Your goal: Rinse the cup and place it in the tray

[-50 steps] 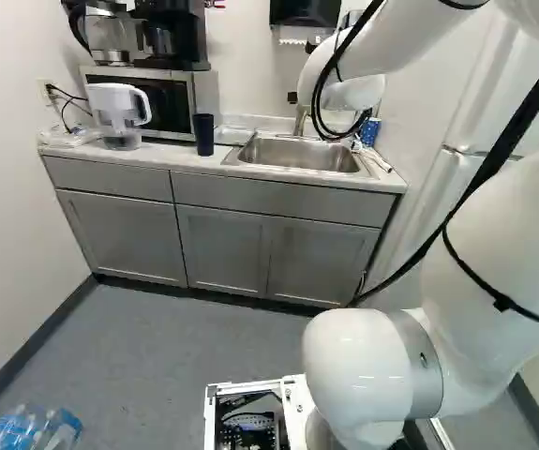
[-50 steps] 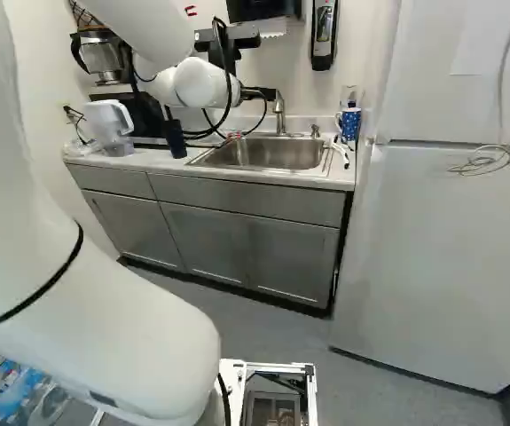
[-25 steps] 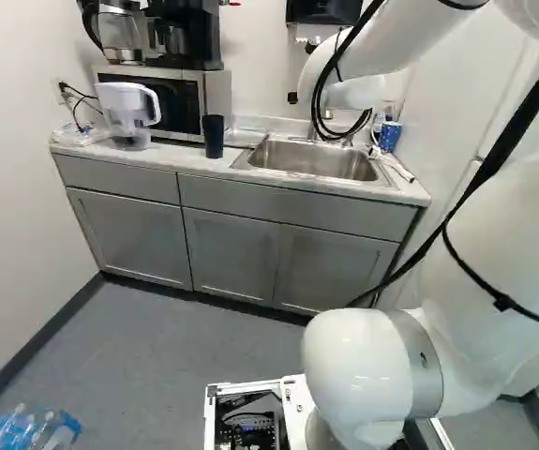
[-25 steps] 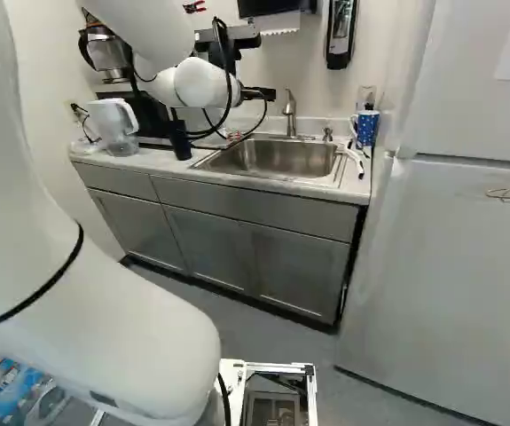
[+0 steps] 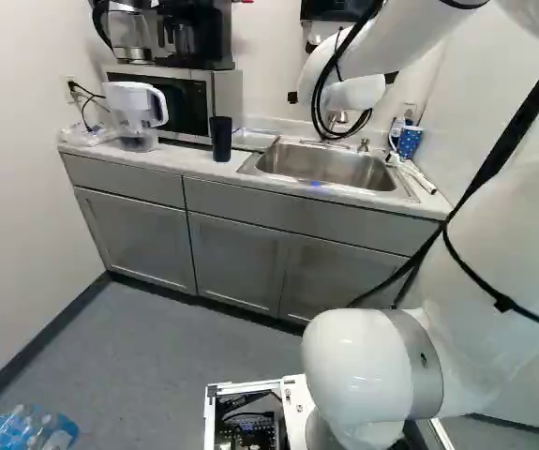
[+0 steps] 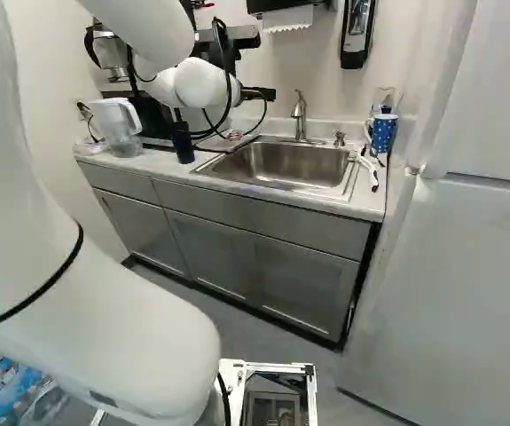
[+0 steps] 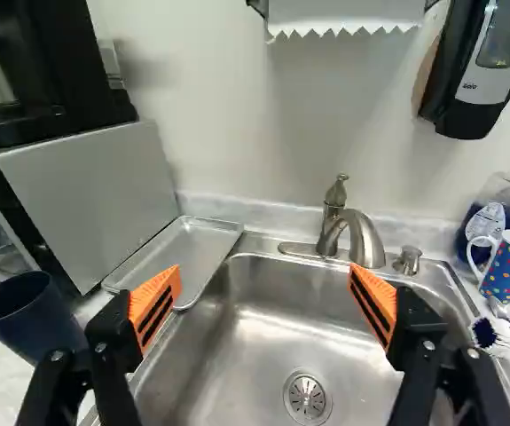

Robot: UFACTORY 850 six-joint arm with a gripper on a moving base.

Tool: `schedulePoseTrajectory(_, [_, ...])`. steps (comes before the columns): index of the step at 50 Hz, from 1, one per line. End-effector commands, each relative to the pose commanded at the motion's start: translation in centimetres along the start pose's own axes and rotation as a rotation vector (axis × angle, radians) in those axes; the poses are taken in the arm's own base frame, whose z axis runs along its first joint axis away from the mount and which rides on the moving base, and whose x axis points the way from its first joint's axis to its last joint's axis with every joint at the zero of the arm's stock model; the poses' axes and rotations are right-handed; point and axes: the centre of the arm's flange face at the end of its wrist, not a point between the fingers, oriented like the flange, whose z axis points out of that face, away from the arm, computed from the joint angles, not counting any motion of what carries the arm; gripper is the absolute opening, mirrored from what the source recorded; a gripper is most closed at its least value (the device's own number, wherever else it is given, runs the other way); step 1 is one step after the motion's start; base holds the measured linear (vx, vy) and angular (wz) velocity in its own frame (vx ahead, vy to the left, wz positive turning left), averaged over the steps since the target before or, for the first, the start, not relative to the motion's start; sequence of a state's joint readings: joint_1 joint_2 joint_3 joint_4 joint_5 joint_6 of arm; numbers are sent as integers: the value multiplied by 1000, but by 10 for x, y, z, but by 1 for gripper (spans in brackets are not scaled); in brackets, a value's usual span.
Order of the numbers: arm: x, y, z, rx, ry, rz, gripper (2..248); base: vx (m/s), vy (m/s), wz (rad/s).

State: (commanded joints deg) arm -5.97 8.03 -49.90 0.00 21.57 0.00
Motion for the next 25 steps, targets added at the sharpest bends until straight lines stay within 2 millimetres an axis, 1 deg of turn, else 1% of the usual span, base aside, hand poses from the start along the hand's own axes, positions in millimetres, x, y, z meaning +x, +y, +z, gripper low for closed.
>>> schedulePoseTrajectory(25, [0,0,0,0,0,0,247,73,-1,-2])
